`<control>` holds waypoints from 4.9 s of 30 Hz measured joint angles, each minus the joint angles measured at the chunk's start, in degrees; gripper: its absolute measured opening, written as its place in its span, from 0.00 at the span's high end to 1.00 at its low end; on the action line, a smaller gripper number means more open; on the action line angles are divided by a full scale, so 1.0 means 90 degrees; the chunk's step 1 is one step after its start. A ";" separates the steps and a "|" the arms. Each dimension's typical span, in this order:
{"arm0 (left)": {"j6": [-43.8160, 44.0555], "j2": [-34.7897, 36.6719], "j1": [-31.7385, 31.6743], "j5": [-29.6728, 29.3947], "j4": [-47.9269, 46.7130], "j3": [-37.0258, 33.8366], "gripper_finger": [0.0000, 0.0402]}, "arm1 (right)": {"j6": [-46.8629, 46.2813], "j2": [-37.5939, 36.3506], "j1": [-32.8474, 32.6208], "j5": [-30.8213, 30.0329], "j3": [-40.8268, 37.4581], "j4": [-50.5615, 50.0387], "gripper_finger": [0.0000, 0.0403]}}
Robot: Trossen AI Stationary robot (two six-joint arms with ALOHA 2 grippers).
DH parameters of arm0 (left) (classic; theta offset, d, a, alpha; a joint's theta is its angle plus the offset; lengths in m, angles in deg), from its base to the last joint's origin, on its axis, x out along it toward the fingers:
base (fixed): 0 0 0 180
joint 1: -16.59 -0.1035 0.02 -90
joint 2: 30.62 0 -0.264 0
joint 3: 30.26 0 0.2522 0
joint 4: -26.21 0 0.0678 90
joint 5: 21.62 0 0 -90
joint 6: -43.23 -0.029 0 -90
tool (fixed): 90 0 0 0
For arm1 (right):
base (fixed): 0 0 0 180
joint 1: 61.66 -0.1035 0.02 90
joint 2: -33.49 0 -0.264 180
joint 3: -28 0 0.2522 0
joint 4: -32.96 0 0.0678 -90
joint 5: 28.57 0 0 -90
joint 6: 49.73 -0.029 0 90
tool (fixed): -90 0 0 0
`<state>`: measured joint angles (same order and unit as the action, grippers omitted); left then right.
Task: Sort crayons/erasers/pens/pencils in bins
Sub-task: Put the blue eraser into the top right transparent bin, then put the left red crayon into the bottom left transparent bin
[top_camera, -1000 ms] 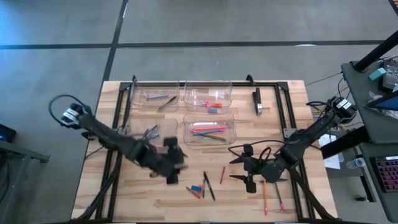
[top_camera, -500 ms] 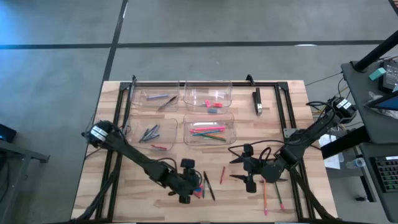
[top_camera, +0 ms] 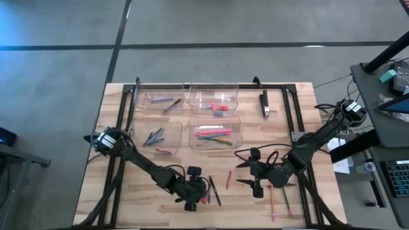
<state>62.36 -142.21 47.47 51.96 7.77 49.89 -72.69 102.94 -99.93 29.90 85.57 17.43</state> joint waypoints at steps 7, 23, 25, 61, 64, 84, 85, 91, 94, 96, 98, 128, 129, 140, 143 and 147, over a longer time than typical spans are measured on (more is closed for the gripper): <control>0.0012 -0.0087 0.0005 0.0139 0.0112 -0.0002 0.55 | -0.0001 0.0002 0.0000 0.0000 -0.0001 -0.0067 0.39; 0.0165 -0.0283 0.0007 0.0196 -0.0003 -0.0008 0.55 | -0.0001 0.0002 -0.0001 -0.0002 -0.0001 -0.0106 0.39; 0.0165 -0.0313 0.0010 0.0177 -0.0005 -0.0005 0.55 | -0.0005 0.0002 -0.0001 -0.0002 -0.0001 -0.0106 0.39; -0.2349 0.2420 -0.1140 -0.1532 -0.1699 0.0156 0.98 | -0.0008 0.0002 0.0003 -0.0019 -0.0010 -0.0104 0.39; -0.3090 0.2681 -0.2133 -0.1684 -0.1813 0.0197 0.98 | -0.0003 0.0002 0.0003 -0.0097 -0.0013 -0.0105 0.39; -0.3951 0.1871 -0.5521 0.0134 -0.1020 0.0402 0.72 | 0.0305 0.0002 0.0020 -0.0285 -0.0020 -0.0107 0.39; -0.3939 0.1866 -0.5525 0.0121 -0.1004 0.0430 0.68 | 0.0322 0.0002 0.0020 -0.0333 -0.0020 -0.0108 0.39; -0.3144 0.2020 -0.5394 0.0227 -0.1211 0.0813 0.54 | 0.0346 0.0002 0.0076 -0.0381 -0.0020 -0.0106 0.39; -0.2999 0.2282 -0.5110 0.1023 -0.1193 0.0843 0.53 | 0.0396 0.0002 0.0079 -0.0379 -0.0020 -0.0111 0.39; -0.2992 0.2411 -0.4767 0.1364 -0.1189 0.0822 0.53 | 0.0436 0.0002 0.0090 -0.0379 -0.0020 -0.0128 0.39; -0.2994 0.2499 -0.4317 0.1318 -0.1309 0.0813 0.54 | 0.0459 0.0002 0.0090 -0.0379 -0.0020 -0.0138 0.39; -0.0005 0.2297 0.0248 -0.0180 0.0538 -0.1394 0.41 | 0.0111 0.0000 0.0088 -0.0338 -0.0020 -0.0154 0.39; -0.0016 0.2231 0.0270 -0.0182 0.0567 -0.1413 0.40 | 0.0102 -0.0001 0.0088 -0.0338 -0.0020 -0.0159 0.39; -0.0012 0.0864 0.0357 0.0469 0.0809 -0.0830 0.38 | 0.0097 -0.0002 0.0088 -0.0335 -0.0044 -0.0160 0.39; -0.0012 0.0651 0.0378 0.0512 0.0793 -0.0747 0.38 | 0.0097 -0.0002 0.0088 -0.0333 -0.0053 -0.0157 0.39; -0.0022 0.0466 0.0416 0.0514 0.0722 -0.0746 0.39 | 0.0097 -0.0002 0.0088 -0.0333 -0.0060 -0.0157 0.39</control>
<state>62.17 -138.02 51.21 56.58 14.27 43.17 -71.82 102.92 -99.14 26.91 85.03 16.02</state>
